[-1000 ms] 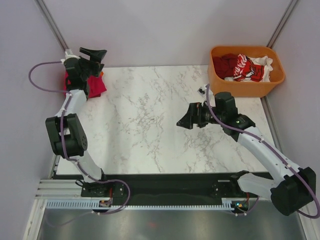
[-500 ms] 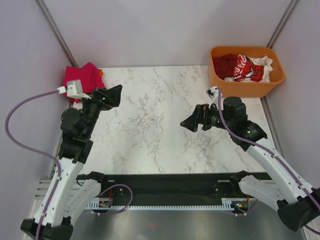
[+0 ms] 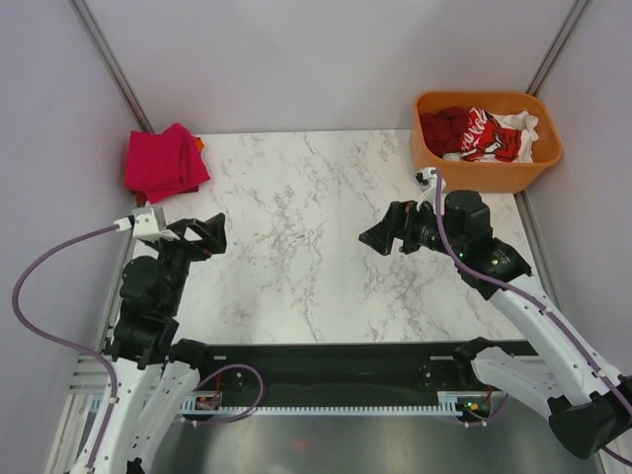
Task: Fold and stack the t-shirts
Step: Neatly place the folded tshirt to the corner
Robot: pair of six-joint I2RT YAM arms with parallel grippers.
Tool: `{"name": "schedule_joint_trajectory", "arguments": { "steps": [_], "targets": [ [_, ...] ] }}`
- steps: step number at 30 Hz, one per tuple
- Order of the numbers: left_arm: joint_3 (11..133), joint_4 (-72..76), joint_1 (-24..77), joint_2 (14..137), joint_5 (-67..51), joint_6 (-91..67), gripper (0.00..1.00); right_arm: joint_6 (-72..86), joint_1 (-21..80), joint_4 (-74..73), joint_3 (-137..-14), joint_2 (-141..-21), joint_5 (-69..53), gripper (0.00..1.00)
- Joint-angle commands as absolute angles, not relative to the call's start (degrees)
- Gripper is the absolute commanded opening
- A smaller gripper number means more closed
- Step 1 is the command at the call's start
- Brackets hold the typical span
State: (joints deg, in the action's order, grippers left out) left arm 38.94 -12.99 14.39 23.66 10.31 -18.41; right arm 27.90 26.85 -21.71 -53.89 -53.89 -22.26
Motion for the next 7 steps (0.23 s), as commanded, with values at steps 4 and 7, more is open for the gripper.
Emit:
{"name": "schedule_joint_trajectory", "arguments": {
  "steps": [4, 7],
  "targets": [
    [40.8, -18.4, 14.6, 26.9, 20.8, -12.9, 1.00, 29.1, 27.2, -20.3, -56.4, -53.8, -19.2, 0.98],
    [44.9, -13.3, 14.7, 30.0, 35.5, -10.6, 1.00, 28.1, 27.1, -19.4, -55.8, -52.6, -17.1, 0.98]
  ]
}}
